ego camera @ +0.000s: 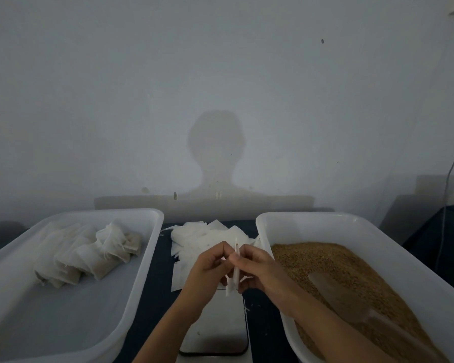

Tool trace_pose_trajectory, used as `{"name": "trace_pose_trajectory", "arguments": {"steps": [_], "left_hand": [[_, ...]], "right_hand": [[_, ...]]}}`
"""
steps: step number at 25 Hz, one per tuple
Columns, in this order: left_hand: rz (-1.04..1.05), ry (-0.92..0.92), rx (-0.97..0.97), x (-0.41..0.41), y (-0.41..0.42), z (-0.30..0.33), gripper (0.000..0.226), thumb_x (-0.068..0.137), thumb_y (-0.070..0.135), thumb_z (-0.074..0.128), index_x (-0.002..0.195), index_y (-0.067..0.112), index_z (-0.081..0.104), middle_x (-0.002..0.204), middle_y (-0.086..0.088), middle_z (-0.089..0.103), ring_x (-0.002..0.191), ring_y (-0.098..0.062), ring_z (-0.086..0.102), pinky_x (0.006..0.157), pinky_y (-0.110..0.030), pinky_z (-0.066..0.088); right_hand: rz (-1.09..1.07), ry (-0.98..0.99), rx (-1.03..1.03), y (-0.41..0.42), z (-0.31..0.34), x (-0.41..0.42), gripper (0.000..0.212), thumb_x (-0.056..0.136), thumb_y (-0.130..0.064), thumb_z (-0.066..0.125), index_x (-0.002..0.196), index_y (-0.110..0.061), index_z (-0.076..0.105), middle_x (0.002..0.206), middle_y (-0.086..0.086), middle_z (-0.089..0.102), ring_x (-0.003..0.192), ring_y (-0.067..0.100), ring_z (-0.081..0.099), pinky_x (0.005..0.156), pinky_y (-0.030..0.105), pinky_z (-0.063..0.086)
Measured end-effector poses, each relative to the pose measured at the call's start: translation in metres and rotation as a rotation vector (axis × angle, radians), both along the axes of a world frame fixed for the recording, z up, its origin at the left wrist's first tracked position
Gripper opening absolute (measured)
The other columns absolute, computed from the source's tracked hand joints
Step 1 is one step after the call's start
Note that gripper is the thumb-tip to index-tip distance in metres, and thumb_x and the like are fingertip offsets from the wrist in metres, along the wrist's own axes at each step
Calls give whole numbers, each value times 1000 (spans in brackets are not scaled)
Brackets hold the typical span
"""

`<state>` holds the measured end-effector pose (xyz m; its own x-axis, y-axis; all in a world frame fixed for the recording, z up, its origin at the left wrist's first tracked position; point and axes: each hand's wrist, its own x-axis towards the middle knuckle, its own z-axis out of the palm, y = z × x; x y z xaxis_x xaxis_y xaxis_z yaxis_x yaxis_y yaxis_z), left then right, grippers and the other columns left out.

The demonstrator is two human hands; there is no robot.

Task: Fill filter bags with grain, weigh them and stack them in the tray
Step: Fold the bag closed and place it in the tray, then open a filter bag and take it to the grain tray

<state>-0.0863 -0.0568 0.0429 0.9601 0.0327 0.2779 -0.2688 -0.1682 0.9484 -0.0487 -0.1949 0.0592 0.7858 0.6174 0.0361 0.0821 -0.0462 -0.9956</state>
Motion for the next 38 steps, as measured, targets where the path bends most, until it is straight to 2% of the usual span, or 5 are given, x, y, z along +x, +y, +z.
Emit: {"name": "trace_pose_trajectory", "arguments": {"steps": [15, 20, 24, 30, 38], "left_hand": [[200, -374, 824, 14, -9, 8, 18, 97, 12, 46, 92, 19, 63, 82, 2, 56, 73, -7, 47, 67, -24, 42], [109, -502, 806, 23, -34, 25, 26, 88, 45, 56, 89, 21, 64, 91, 10, 50, 82, -2, 42, 68, -17, 37], [102, -619, 729, 36, -70, 34, 15, 86, 28, 68, 87, 13, 64, 107, 2, 46, 85, -8, 47, 65, -14, 39], [-1, -585, 774, 54, -112, 27, 13, 94, 19, 53, 84, 11, 51, 105, 4, 39, 77, -8, 40, 63, -16, 31], [-67, -344, 920, 66, -115, -7, 11, 98, 23, 45, 100, 15, 53, 100, 2, 56, 89, -11, 45, 79, -24, 42]], "right_hand": [[-425, -356, -441, -18, 9, 16, 25, 94, -20, 50, 82, -2, 62, 62, -2, 56, 50, 3, 48, 53, 15, 40], [-458, -186, -318, -53, 27, 19, 25, 91, -15, 49, 69, -11, 60, 59, 0, 59, 53, 11, 51, 49, 18, 39], [-495, -26, -184, -99, 35, 29, 34, 94, -23, 45, 65, -14, 61, 61, 4, 63, 52, 14, 55, 52, 25, 41], [-294, -238, -1237, -193, -9, 38, 36, 89, -45, 60, 115, -21, 57, 112, -1, 63, 99, 13, 59, 86, 24, 48], [-170, -468, -1362, -204, -36, 36, 13, 94, -23, 53, 90, -15, 62, 98, -2, 63, 85, 12, 58, 70, 20, 46]]}}
